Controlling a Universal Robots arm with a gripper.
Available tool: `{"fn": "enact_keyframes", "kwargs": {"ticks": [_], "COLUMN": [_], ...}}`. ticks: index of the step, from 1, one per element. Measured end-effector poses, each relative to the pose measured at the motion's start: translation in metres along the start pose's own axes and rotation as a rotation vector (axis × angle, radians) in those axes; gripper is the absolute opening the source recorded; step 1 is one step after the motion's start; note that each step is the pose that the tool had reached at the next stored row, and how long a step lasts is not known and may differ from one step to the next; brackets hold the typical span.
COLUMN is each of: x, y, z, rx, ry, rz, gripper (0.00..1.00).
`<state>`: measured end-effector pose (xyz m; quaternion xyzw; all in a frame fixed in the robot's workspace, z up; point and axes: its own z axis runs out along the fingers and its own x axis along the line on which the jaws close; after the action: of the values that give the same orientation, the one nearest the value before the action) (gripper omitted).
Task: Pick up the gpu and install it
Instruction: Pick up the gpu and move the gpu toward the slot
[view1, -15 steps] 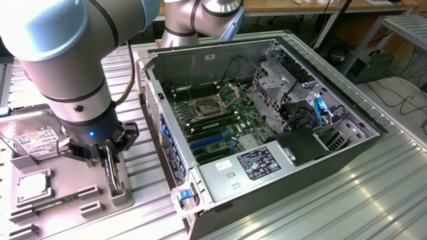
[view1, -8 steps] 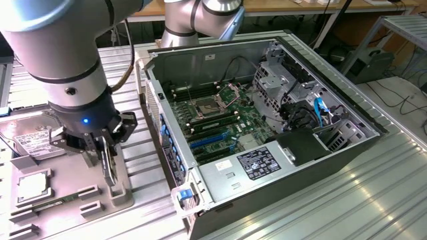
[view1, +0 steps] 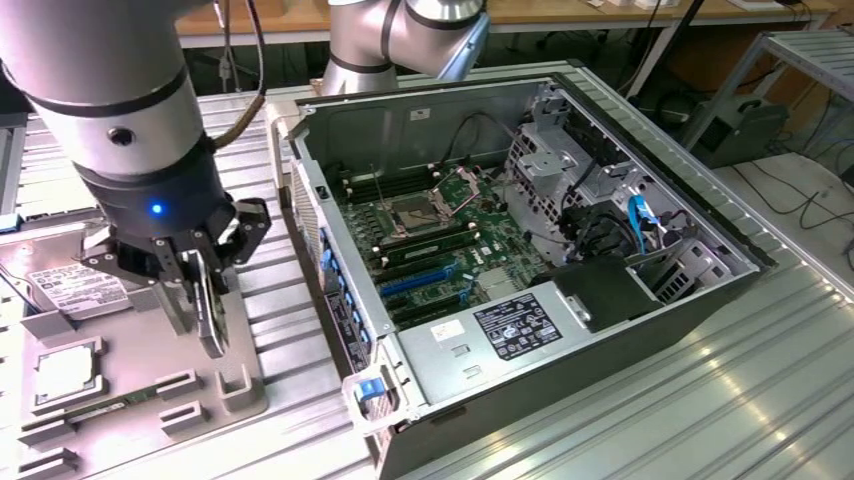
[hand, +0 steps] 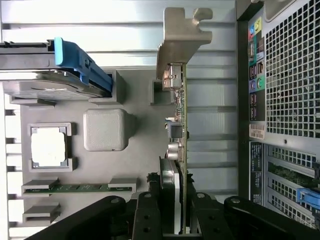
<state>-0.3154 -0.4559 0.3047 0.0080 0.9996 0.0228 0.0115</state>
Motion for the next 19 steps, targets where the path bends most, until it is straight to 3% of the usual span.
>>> {"fn": "enact_keyframes", "kwargs": {"ticks": [5,19], "x": [-0.001,-0.001], "y": [0.0011,0.0029], "z": [-0.0237,-0.0627], "rx": [0.0000,0.0000], "ry": [0.0000,0.0000], "rz": [0.000,0.000], "gripper": [0.28,0.28]}}
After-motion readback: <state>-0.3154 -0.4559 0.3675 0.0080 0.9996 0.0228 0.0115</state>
